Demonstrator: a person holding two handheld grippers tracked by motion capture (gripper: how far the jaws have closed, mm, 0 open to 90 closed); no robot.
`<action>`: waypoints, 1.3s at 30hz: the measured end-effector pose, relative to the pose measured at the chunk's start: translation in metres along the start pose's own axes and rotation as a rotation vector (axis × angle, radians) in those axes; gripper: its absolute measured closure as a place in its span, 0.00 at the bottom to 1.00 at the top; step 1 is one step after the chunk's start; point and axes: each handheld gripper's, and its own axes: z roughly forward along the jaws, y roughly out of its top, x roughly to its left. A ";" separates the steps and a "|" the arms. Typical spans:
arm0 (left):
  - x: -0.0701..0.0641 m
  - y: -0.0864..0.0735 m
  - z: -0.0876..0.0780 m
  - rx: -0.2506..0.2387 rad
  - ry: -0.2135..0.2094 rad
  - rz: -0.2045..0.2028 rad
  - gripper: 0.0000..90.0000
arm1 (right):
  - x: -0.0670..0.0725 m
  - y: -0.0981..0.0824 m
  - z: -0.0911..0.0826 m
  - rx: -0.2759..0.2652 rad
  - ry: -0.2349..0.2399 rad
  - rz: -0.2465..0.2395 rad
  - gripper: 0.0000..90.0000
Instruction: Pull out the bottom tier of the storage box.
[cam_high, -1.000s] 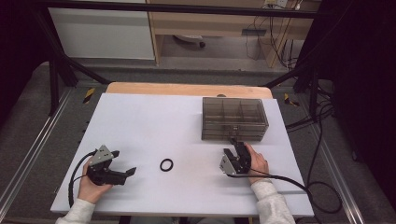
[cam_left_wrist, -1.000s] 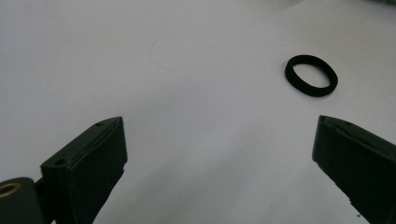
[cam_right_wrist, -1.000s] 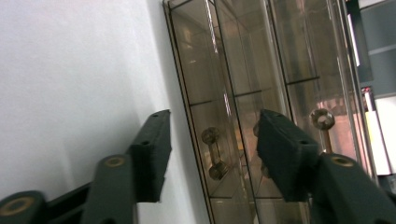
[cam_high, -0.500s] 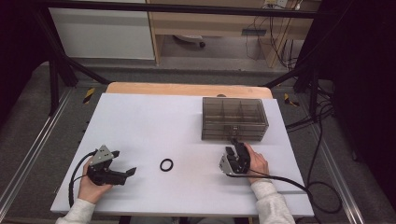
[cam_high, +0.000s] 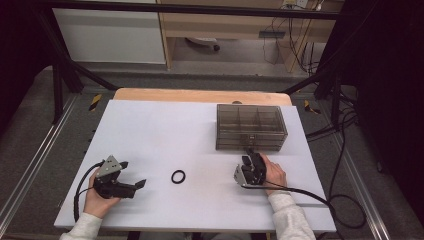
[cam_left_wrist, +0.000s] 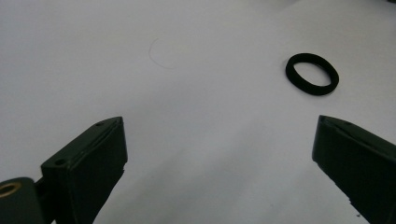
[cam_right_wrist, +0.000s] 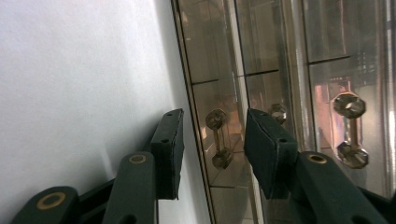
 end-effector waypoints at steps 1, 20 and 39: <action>0.000 0.000 0.000 0.000 0.000 0.001 0.03 | 0.000 0.000 0.000 0.000 0.000 0.000 0.65; 0.000 0.000 0.001 0.004 -0.001 0.003 0.03 | 0.002 -0.001 0.009 0.000 -0.023 -0.004 0.73; 0.000 0.000 0.001 0.004 0.000 0.003 0.04 | 0.005 0.001 0.015 0.013 -0.038 -0.028 0.82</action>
